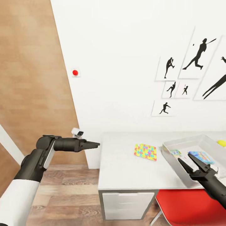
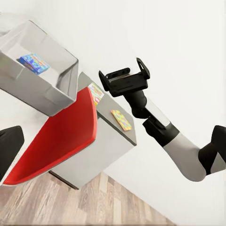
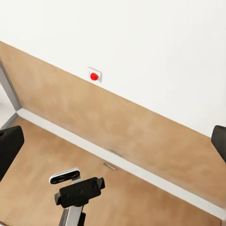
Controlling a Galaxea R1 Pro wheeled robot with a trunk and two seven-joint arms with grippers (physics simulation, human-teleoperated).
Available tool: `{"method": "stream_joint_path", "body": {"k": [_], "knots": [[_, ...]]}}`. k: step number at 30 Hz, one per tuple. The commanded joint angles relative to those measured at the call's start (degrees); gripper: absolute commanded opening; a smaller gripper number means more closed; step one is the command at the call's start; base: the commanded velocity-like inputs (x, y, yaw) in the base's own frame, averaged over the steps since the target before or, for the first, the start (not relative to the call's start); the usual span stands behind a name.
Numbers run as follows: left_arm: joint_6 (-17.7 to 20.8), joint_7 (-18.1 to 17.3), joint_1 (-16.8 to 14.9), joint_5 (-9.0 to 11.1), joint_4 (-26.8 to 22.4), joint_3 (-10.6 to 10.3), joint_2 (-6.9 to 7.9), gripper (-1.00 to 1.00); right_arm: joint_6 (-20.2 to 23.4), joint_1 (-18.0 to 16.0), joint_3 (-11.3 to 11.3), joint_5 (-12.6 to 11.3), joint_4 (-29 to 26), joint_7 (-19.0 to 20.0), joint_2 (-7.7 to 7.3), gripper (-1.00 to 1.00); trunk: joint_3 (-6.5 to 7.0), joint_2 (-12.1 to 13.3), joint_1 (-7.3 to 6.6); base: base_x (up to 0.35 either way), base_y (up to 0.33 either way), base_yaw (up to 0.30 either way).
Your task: Put all the toys in the child's room - the three board games (two on the bed and one on the table), the two jigsaw puzzles on the table, and the tennis ball on the table - inside the toy box on the table in the child's room.
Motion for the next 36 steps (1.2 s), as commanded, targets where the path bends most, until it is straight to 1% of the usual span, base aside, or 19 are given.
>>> {"method": "stream_joint_path", "body": {"k": [1,11,14,18,25,28,30,31,32,33,34,35,36], "knots": [[0.61,-0.17,-0.05,0.1,0.01,-0.11,0.07,1.0,0.23,-0.05,-0.04,-0.07,-0.03,0.04,0.01,1.0,-0.12,-0.12,0.05,0.165,0.281,-0.04],[0.61,-0.17,-0.05,0.1,0.01,-0.1,0.09,1.0,-0.74,-0.05,0.12,-0.07,-0.15,0.04,0.0,1.0,-0.12,-0.12,0.05,0.169,0.245,-0.008],[0.61,-0.17,-0.05,0.1,0.01,-0.1,0.08,1.0,-0.75,-0.05,0.18,0.13,-0.19,0.04,0.02,1.0,-0.12,-0.12,0.05,0.171,0.057,0.0],[0.59,-0.17,-0.05,0.1,0.01,-0.1,0.08,1.0,-0.76,-0.05,0.14,1.23,-0.2,0.04,0.04,1.0,-0.12,-0.12,0.05,0.128,0.013,0.0],[0.54,-0.17,-0.05,0.1,0.02,-0.12,0.13,1.0,-0.81,-0.05,0.18,1.89,-0.52,-0.06,0.05,1.0,-0.12,-0.12,0.05,0.025,0.002,0.0],[0.54,-0.17,-0.05,0.1,0.02,-0.12,0.17,1.0,-0.99,-0.05,0.72,2.15,-0.89,-0.88,0.09,1.0,-0.12,-0.12,0.05,0.003,0.0,0.0],[0.54,-0.17,-0.05,0.1,0.02,-0.16,0.17,1.0,-0.99,-0.09,1.35,2.86,-1.97,-2.8,0.08,1.0,-0.12,-0.12,0.05,0.001,0.0,0.0],[0.54,-0.17,-0.05,0.1,0.02,-0.17,0.18,1.0,-0.7,-0.25,1.66,3.61,-2.79,-5.72,-0.14,1.0,-0.12,-0.12,0.05,0.0,0.0,0.0],[0.54,-0.17,-0.05,0.1,0.01,-0.17,0.18,1.0,-0.55,-0.42,1.77,3.88,-3.13,-7.46,-0.33,1.0,-0.12,-0.12,0.05,0.0,0.0,0.0],[0.54,-0.17,-0.05,0.1,0.01,-0.18,0.15,1.0,-0.08,-1.35,1.94,4.21,-3.74,-11.44,-0.66,1.0,-0.12,-0.12,0.05,0.0,0.0,0.0],[0.54,-0.17,-0.05,0.1,0.01,-0.18,0.13,1.0,0.75,-3.42,2.15,4.36,-4.11,-16.06,-0.91,1.0,-0.12,-0.12,0.05,0.0,0.0,0.0],[0.54,-0.17,-0.05,0.1,0.01,-0.18,0.12,1.0,1.34,-4.75,2.25,4.4,-4.21,-18.56,-0.89,1.0,-0.12,-0.12,0.05,0.0,0.0,0.0],[0.54,-0.17,-0.05,0.1,0.01,-0.19,0.11,1.0,2.88,-7.56,2.44,4.49,-4.35,-23.78,-0.72,1.0,-0.12,-0.12,0.05,0.0,0.0,0.0]]}}
